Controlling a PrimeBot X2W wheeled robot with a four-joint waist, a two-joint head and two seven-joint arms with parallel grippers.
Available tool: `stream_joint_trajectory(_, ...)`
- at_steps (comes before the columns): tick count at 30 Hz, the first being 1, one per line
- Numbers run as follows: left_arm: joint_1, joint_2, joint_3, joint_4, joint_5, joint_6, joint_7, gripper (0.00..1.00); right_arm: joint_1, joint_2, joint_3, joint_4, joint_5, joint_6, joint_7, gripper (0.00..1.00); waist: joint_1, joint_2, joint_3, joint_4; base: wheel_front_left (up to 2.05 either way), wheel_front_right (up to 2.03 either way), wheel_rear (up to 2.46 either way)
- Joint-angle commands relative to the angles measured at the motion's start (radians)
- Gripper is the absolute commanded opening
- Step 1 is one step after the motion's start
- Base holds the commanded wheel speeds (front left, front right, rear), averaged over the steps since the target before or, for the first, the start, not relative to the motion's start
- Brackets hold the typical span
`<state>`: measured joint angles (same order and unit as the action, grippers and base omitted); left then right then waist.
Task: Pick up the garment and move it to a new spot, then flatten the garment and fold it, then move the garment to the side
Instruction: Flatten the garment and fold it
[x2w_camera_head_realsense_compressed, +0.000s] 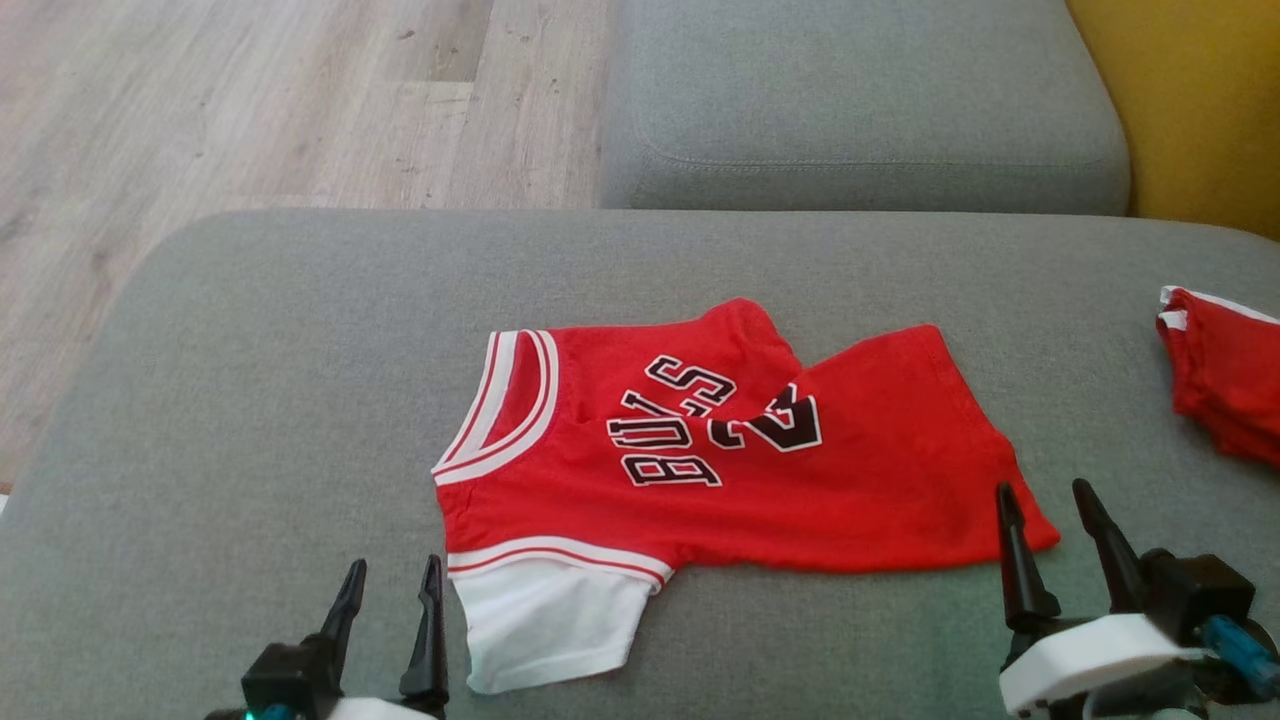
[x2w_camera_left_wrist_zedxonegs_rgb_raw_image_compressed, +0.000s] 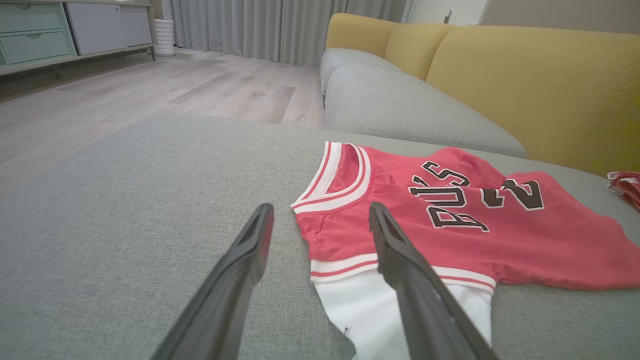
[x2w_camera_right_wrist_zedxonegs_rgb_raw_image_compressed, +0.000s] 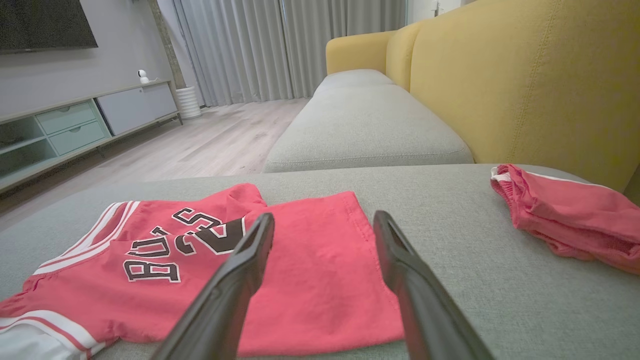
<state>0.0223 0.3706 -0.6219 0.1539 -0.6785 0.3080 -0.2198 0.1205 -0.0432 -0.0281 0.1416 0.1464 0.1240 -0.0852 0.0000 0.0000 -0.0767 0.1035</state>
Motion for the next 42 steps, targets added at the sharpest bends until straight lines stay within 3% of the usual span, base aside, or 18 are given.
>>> stream_joint_trajectory(1,-0.05,0.022,0.037,-0.031,-0.005,0.004,-0.004,1.0,-0.029,-0.007,0.029,-0.027,-0.008,0.007,-0.011,1.0,0.0,0.0,0.0,-0.001,0.0,0.0,0.0)
stream_joint_trajectory(24,-0.043,0.03,0.025,-0.027,-0.016,0.007,0.01,1.0,-0.01,-0.007,0.039,-0.038,-0.001,0.007,-0.005,1.0,0.0,0.0,0.007,-0.005,0.0,0.0,0.0)
stream_joint_trajectory(33,-0.004,0.017,-0.058,0.023,-0.056,-0.035,0.141,1.0,-0.013,-0.007,0.042,-0.04,-0.004,0.007,-0.001,1.0,0.0,0.0,0.029,-0.031,0.0,0.0,0.0)
stream_joint_trajectory(42,-0.02,-0.028,-0.06,0.135,-0.1,-0.073,0.142,1.0,-0.01,-0.007,0.043,-0.054,-0.018,0.007,0.016,1.0,0.0,0.0,0.06,-0.081,0.0,0.0,0.0)
